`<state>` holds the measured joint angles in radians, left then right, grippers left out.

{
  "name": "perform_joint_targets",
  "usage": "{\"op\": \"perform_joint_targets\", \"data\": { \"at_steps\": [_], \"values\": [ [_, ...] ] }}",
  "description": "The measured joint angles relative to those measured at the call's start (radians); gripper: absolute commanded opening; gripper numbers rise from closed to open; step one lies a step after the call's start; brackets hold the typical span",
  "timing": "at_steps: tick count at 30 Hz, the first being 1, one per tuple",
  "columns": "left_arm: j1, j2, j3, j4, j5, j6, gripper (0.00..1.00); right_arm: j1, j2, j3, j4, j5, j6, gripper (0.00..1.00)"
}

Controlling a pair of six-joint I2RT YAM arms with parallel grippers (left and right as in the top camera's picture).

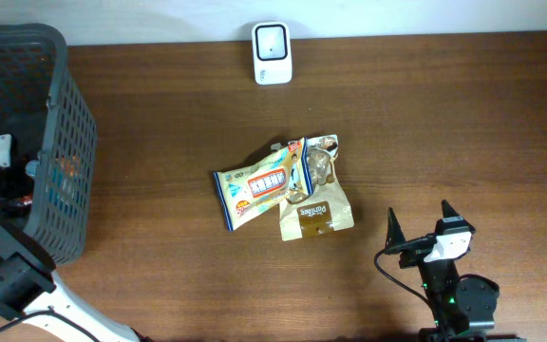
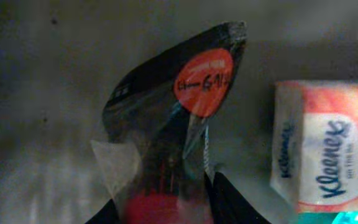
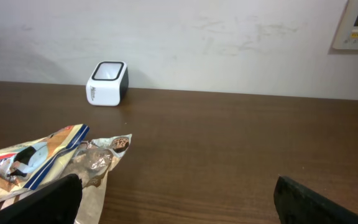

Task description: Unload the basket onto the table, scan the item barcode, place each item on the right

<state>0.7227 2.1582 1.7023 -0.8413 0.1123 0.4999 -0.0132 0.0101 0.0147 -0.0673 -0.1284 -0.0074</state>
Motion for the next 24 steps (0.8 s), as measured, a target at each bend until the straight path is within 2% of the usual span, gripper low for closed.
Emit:
{"op": "perform_joint_targets", "data": {
  "at_steps": [6, 13, 21, 24],
  "values": [
    [0.000, -0.028, 0.040, -0.008, 0.096, -0.030, 0.23, 0.000, 0.000, 0.000, 0.000, 0.000, 0.000, 0.99],
    [0.003, -0.196, 0.050, 0.023, 0.253, -0.045, 0.21, 0.000, 0.000, 0.000, 0.000, 0.000, 0.000, 0.98],
    [0.004, -0.397, 0.059, 0.142, 0.382, -0.172, 0.19, 0.000, 0.000, 0.000, 0.000, 0.000, 0.000, 0.98],
    [0.004, -0.481, 0.063, 0.246, 0.548, -0.265, 0.17, 0.000, 0.000, 0.000, 0.000, 0.000, 0.000, 0.98]
  ]
}}
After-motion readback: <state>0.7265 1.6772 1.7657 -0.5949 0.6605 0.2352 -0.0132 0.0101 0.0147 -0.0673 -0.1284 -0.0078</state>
